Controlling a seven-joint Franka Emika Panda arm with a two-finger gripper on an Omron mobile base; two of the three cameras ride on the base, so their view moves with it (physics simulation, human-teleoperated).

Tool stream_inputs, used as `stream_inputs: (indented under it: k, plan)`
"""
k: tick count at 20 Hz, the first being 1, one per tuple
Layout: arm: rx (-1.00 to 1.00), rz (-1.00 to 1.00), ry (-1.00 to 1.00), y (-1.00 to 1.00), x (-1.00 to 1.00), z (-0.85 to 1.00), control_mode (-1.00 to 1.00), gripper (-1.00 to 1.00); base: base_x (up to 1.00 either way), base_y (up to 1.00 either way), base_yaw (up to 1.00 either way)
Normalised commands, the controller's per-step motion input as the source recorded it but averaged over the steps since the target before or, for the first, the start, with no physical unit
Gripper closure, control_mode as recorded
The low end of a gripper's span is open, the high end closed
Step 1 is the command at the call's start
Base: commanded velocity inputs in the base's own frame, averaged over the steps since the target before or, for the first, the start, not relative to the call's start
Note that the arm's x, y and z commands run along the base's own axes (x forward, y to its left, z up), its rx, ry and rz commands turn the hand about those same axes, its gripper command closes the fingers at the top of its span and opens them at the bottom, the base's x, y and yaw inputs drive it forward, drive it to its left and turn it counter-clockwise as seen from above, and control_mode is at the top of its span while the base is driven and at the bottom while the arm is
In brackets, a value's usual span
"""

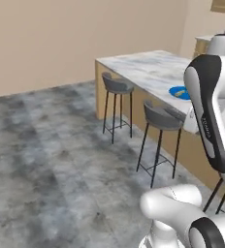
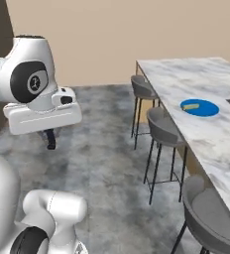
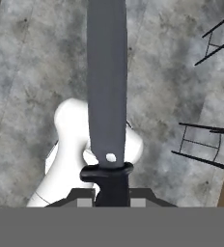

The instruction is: Retrieve the butter from the fridge and place it on a plate on the dining table. Then retrieve the butter knife by the fridge and place it near the plate.

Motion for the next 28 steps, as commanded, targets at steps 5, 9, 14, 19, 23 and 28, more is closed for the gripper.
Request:
stream_inputs:
  k: [5,9,14,19,23,28]
  plan:
    - [0.0,0.0,0.0,0.0,0.0,0.0,1.0,1.0,0.69,0.29,-0.51]
    - [0.0,0.0,0.0,0.0,0.0,0.0,1.0,1.0,0.76,0.47,-0.46]
    - [0.0,0.0,0.0,0.0,0.0,0.0,1.0,1.0,0.71,0.42,-0.44]
    - [0.0,0.0,0.0,0.0,0.0,0.0,1.0,1.0,0.63,0.28,-0.45]
    - [0.0,0.0,0.0,0.0,0.0,0.0,1.0,1.0,0.66,0.38,-0.47]
    - [0.0,0.0,0.0,0.0,0.0,0.0,1.0,1.0,0.64,0.25,-0.47]
